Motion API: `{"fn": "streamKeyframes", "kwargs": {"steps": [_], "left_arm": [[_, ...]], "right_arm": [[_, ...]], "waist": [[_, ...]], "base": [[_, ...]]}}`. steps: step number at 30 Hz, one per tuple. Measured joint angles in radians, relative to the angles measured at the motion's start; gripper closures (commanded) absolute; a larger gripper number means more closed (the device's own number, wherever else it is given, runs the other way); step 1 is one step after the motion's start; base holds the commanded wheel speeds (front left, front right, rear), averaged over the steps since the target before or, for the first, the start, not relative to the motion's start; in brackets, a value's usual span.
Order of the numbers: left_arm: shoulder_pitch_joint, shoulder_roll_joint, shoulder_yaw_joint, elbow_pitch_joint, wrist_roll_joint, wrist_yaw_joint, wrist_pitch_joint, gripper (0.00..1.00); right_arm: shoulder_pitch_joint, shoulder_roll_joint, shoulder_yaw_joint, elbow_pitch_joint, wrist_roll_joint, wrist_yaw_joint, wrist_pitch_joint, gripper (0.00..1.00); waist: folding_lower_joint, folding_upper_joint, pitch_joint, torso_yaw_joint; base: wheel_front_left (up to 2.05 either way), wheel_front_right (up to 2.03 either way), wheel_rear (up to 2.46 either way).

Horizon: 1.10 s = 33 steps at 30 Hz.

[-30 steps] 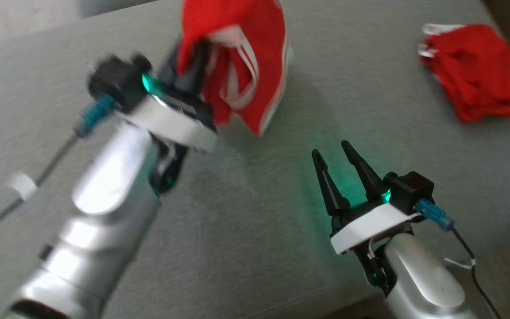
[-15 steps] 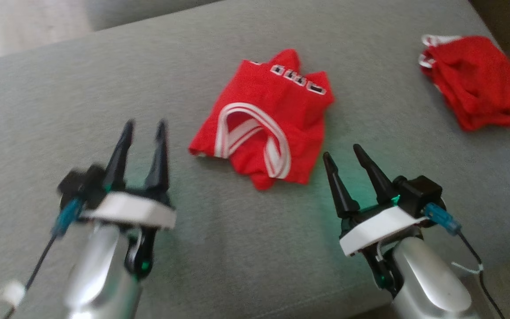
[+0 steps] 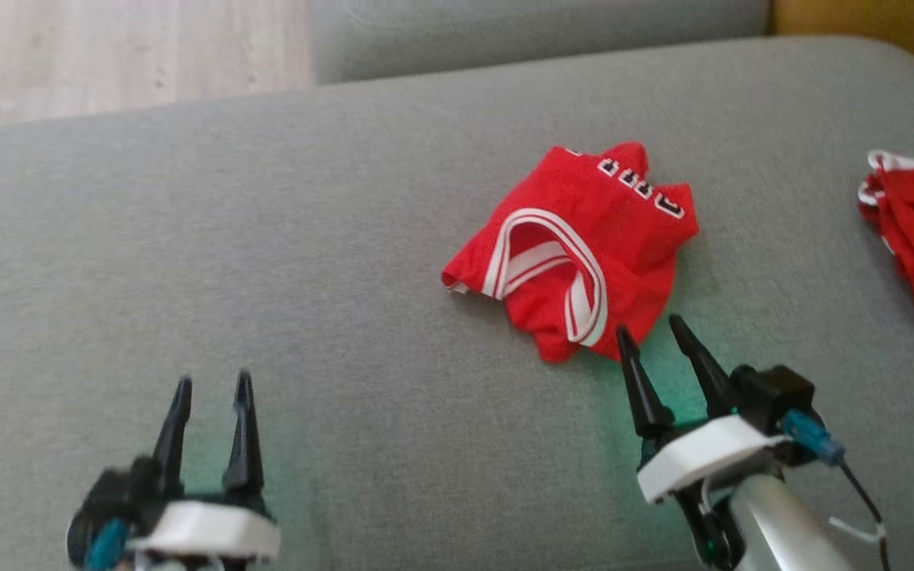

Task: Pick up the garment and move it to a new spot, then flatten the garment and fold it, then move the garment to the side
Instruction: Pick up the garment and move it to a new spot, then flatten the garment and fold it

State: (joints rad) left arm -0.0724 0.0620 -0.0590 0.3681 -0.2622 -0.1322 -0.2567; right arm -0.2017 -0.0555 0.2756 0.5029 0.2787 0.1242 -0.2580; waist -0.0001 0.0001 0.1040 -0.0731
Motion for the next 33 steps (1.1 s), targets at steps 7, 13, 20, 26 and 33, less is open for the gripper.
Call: {"fn": "streamKeyframes", "kwargs": {"steps": [7,13,20,26,33], "left_arm": [[0.120,-0.011,0.034,-0.025,0.011,0.000,0.000,0.00],[0.144,-0.011,0.029,-0.046,0.005,0.000,0.000,0.00],[0.140,-0.011,0.025,-0.046,-0.006,0.000,0.000,0.00],[0.131,-0.011,0.013,-0.026,-0.075,0.000,0.000,0.00],[0.086,-0.012,0.013,-0.026,-0.076,0.000,0.000,0.00]], "right_arm": [[0.071,0.000,-0.029,0.026,-0.011,0.000,0.000,0.00],[0.090,0.001,-0.033,0.030,-0.016,0.000,0.000,0.00],[0.080,0.002,-0.042,0.085,-0.039,0.000,0.000,0.00],[0.016,0.002,-0.068,0.175,-0.038,0.000,0.000,0.00],[-0.030,0.003,-0.086,0.268,-0.013,0.000,0.000,0.00]], "waist": [[0.0000,0.0000,-0.058,0.040],[0.0001,0.0000,-0.069,0.056],[0.0002,0.0000,-0.048,0.064],[0.0002,0.0000,-0.033,0.085],[0.0002,0.0000,-0.012,0.107]], "base": [[0.00,0.00,0.00],[0.00,0.00,0.00],[0.00,0.00,0.00],[0.00,0.00,0.00],[0.00,0.00,0.00]]}}
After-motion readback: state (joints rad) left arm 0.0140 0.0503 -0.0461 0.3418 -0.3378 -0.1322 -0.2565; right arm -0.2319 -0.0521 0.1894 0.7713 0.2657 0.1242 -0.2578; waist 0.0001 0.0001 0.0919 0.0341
